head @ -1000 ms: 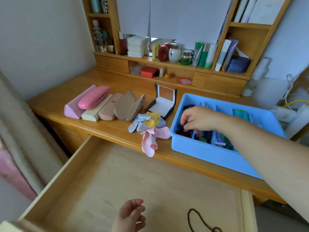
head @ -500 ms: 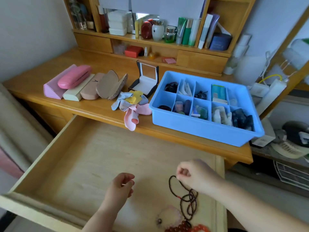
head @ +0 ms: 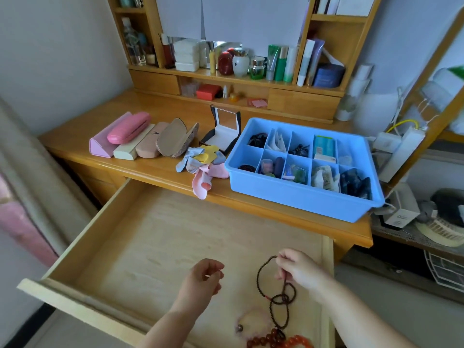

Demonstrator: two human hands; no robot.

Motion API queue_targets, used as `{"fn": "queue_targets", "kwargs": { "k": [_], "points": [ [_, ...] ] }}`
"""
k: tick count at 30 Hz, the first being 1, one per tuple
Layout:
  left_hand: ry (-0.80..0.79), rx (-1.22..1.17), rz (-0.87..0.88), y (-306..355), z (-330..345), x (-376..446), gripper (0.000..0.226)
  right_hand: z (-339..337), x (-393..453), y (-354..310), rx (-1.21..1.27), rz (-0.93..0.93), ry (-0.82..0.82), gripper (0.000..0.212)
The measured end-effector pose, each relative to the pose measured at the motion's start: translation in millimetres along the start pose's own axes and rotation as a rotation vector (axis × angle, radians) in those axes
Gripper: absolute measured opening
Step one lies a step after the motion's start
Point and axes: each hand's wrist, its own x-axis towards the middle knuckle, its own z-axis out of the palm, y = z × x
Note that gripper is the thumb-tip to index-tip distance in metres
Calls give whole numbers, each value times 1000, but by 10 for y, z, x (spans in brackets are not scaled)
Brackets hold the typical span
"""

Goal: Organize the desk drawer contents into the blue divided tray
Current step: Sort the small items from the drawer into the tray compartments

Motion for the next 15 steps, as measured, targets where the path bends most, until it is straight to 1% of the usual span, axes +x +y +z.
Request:
{"fn": "queue_targets", "kwargs": {
  "k": [1,2,5,6,7,8,9,10,12,13,14,15],
  "points": [
    [-8,19,64,97,61,-62,26,-46,-72,-87,120,-49,-24,18],
    [-30,49,155,206,125,-122,30,-80,-144,-177,164,-104,-45,17],
    [-170,207,422,551,327,-254,46,-114,-345,-462,113,-269,-129,15],
    [-207,239,479,653,388,-280,45,-125,-402,-542,108,-304,-160,15],
    [-223,241,498,745,432,-300,38,-142,-458,-608,117,-328,-183,15],
    [-212,203,467,822,449,-303,31,-163,-505,-650,113,-341,-187,12],
    [-168,145,394,874,435,-288,29,-186,-536,-662,82,-343,-168,9],
    [-96,76,310,889,390,-250,29,-217,-541,-642,21,-338,-115,14],
    [74,-89,168,872,219,-157,27,-283,-519,-531,-166,-284,89,29],
    [152,-175,113,850,97,-106,25,-315,-517,-463,-249,-250,216,33],
    [223,-258,62,825,-37,-60,26,-341,-523,-396,-287,-228,325,31],
    [279,-345,14,795,-179,-14,26,-360,-522,-325,-274,-220,400,26]
  ]
}}
